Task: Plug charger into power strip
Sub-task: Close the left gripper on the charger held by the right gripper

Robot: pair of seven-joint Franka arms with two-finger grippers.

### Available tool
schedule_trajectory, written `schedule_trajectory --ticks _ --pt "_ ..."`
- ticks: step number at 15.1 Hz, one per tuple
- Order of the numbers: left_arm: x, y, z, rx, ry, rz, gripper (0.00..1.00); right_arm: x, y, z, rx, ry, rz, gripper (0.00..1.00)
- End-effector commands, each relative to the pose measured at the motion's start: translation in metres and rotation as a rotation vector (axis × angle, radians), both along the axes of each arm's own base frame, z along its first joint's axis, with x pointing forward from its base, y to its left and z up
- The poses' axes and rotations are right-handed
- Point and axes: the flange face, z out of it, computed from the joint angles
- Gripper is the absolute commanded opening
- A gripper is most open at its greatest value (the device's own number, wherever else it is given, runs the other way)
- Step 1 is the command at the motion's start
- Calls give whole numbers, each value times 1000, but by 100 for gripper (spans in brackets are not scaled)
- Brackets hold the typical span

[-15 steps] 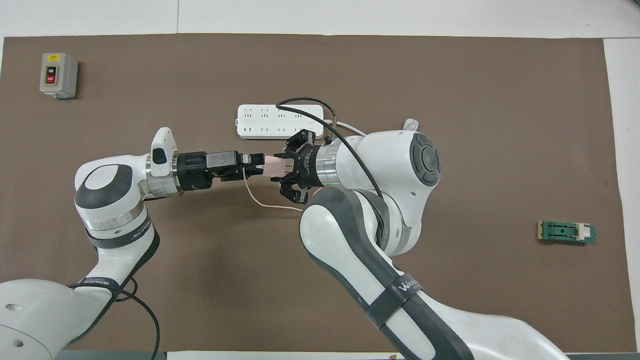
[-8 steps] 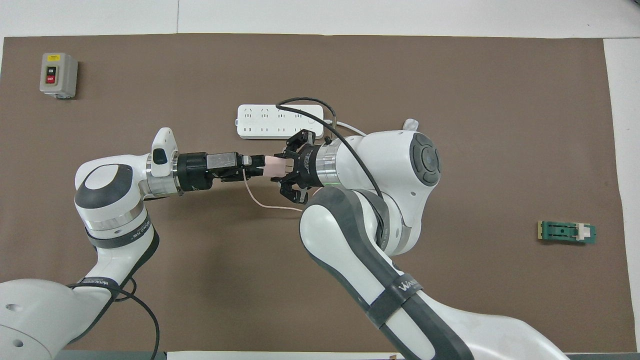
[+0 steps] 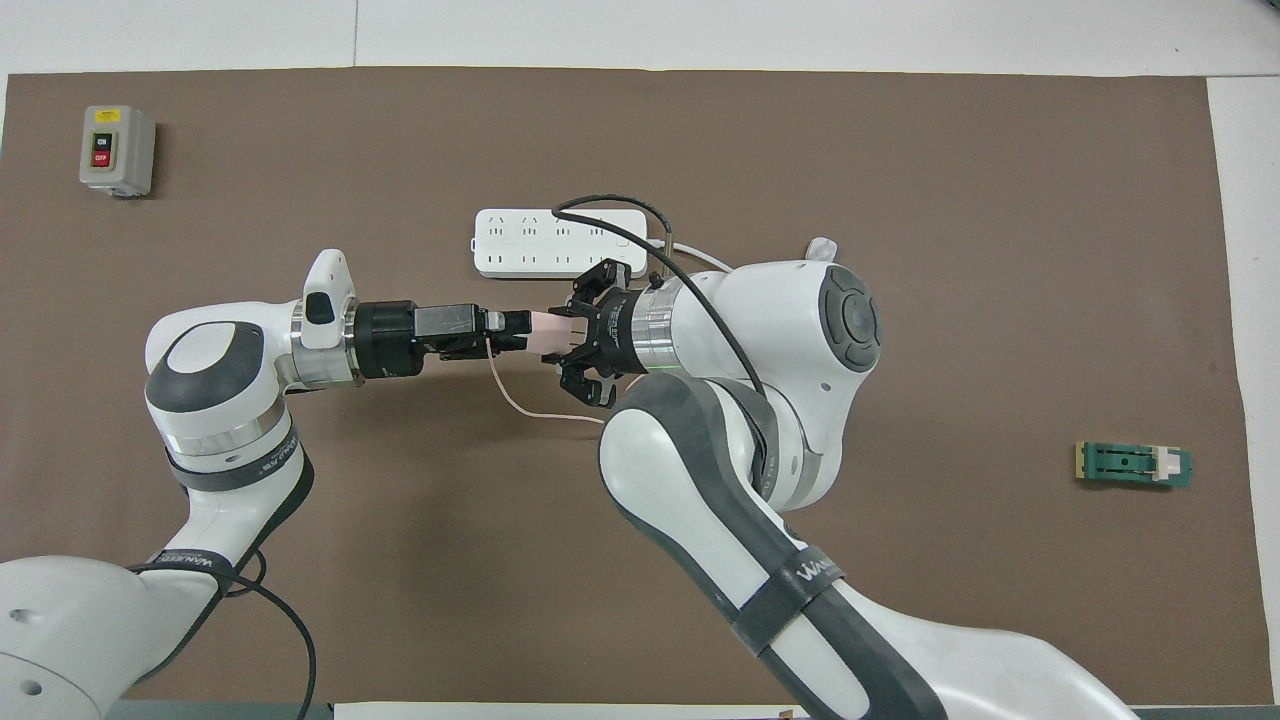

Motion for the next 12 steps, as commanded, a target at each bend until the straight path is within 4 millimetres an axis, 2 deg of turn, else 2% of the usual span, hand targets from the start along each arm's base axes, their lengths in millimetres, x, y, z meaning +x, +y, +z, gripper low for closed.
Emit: schedule_trajectory --ticks 1,9,11,12 --pt "8 -1 -5 12 -11 -23 100 5 1 -1 -1 -18 -5 0" --pt "10 4 -6 13 -14 -18 100 4 1 -1 -1 -19 -5 0" --pt "10 4 -6 17 -15 -21 86 4 1 -1 -2 -18 -5 0" --pt "10 4 -6 17 -13 -21 72 5 0 -1 -2 -18 -6 0"
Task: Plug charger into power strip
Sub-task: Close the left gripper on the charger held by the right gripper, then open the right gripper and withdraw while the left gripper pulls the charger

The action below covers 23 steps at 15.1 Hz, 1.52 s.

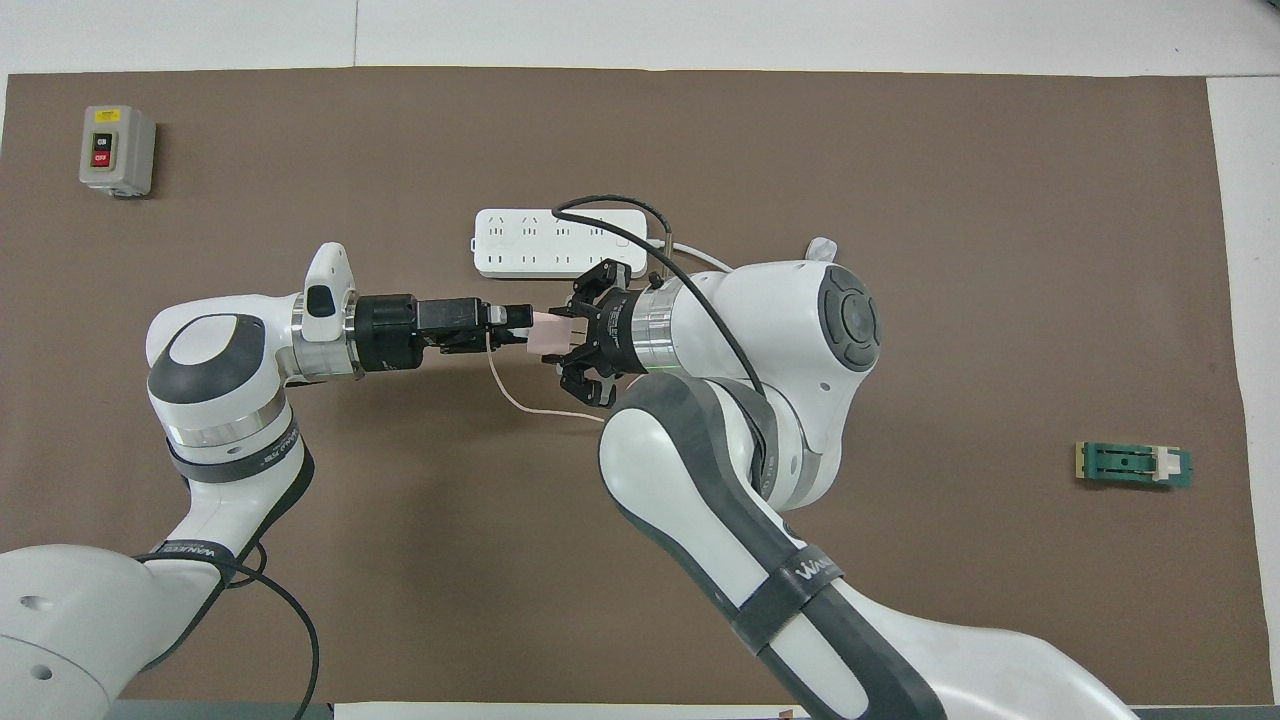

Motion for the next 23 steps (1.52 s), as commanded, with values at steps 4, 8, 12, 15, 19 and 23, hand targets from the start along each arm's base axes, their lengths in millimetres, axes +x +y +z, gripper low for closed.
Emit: schedule_trajectory --ticks 4,8,12,15,19,23 --pt "3 3 -1 4 -12 -21 0 5 1 0 -1 -20 -7 0" --pt "1 4 -3 8 -8 -21 0 4 1 -1 -2 -18 -5 0" --pt "5 12 -1 9 -14 -8 0 5 0 1 0 -20 -7 0" --pt "17 26 13 6 -24 -14 0 6 -2 -2 -3 -15 -9 38" --pt "28 25 44 27 58 -6 0 7 -6 -4 -6 -9 -7 100" --pt "38 44 61 99 87 0 0 18 -26 5 -1 -13 -32 100"
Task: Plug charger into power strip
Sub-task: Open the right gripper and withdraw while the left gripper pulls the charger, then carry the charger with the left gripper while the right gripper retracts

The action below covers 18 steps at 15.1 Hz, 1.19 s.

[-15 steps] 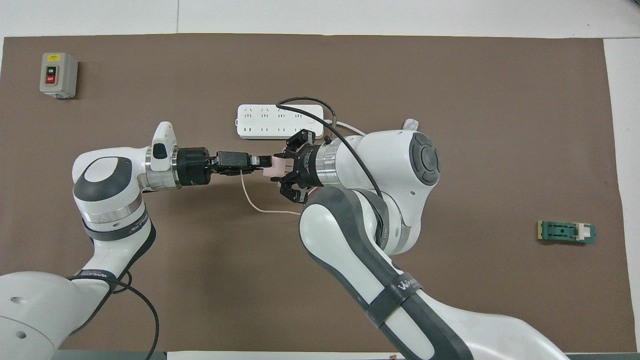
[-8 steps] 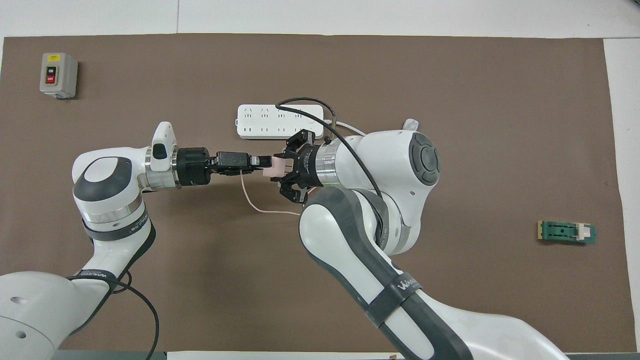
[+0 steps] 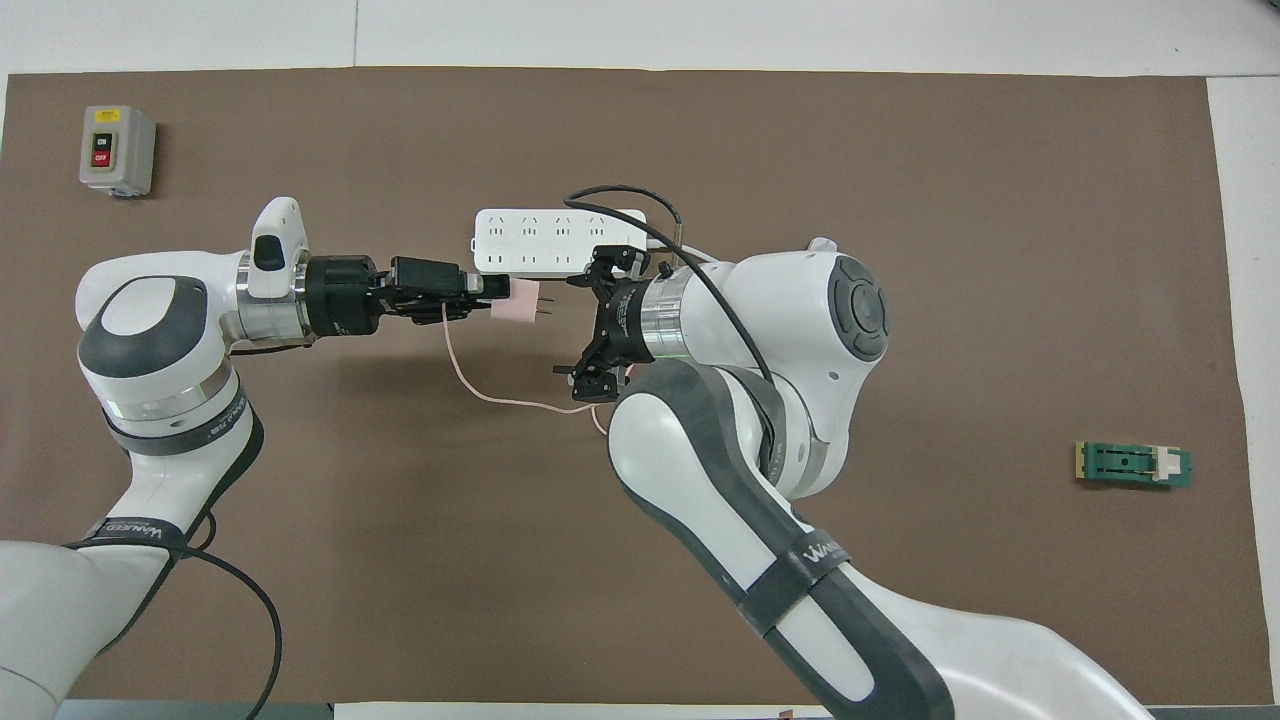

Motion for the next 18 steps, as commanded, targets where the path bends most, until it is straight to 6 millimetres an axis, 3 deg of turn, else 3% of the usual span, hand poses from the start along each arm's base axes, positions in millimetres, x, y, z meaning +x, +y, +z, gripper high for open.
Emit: schedule_trajectory --ticks 1,5,10,11,12,15,18 --pt "10 16 22 56 32 -1 0 9 -20 8 -9 -20 3 100" --pt "33 43 67 223 61 -7 0 17 -49 24 -96 -148 210 100" --pt "40 81 85 434 75 -12 0 22 -117 60 -236 -210 451 100" --pt "43 104 100 517 72 -2 0 19 -130 66 -290 -219 523 100" --pt "47 111 114 573 77 13 0 18 -143 71 -341 -225 580 100" --pt "55 108 149 755 49 -25 0 12 -192 94 -479 -248 760 100" --pt "56 109 152 808 36 -31 0 -8 -231 129 -546 -282 979 100"
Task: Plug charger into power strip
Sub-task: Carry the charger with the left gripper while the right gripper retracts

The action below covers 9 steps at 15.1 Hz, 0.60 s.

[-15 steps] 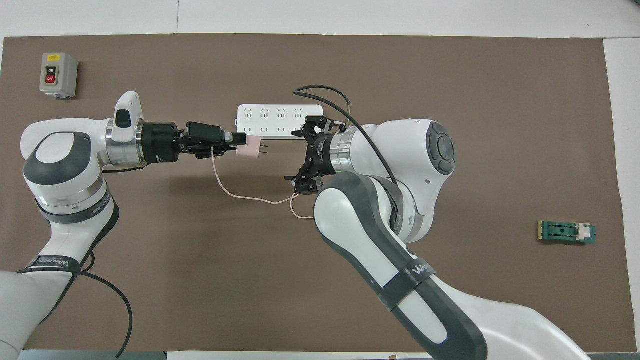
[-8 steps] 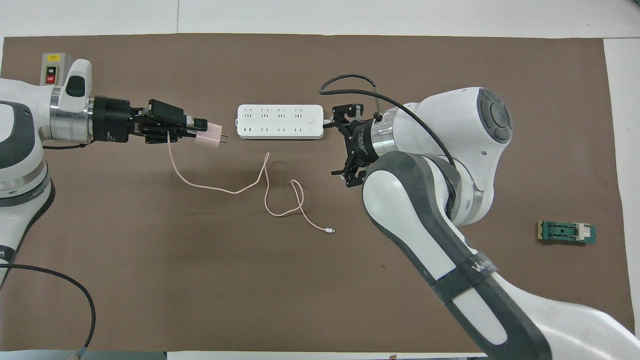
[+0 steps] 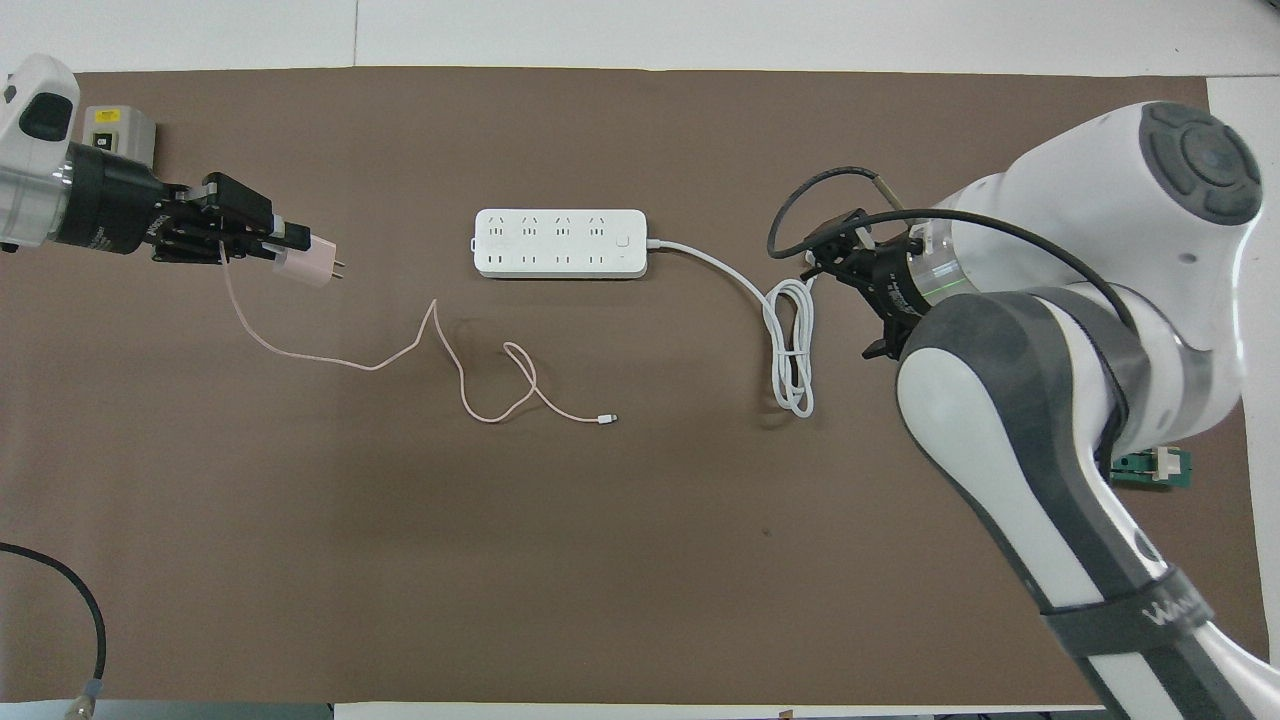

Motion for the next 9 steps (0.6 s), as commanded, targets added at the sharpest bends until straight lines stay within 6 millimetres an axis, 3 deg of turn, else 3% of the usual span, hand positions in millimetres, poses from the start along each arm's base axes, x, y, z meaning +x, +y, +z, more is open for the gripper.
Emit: schedule_trajectory --ticks 1,5,9 --pt "3 0 2 91 11 -23 0 -23 -39 41 -120 -49 206 100" --pt "3 0 10 145 6 -33 0 -36 -101 78 -163 -36 441 100" --pt "2 9 34 132 -18 30 0 -33 -113 91 -203 -35 606 100"
